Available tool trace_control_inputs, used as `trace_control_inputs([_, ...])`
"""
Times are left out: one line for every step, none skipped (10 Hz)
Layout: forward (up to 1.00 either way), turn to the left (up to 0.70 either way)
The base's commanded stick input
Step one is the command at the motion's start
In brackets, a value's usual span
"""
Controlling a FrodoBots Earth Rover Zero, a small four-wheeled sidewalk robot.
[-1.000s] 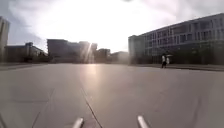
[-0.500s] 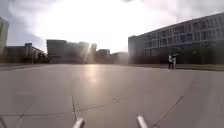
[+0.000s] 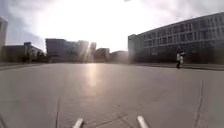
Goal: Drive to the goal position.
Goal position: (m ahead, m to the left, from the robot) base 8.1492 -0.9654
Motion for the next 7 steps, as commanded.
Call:
trace_control_inputs([1.0,0.0])
trace_control_inputs([1.0,0.0])
trace_control_inputs([1.0,0.0])
trace_control_inputs([1.0,0.0])
trace_control_inputs([1.0,0.0])
trace_control_inputs([1.0,0.0])
trace_control_inputs([1.0,0.0])
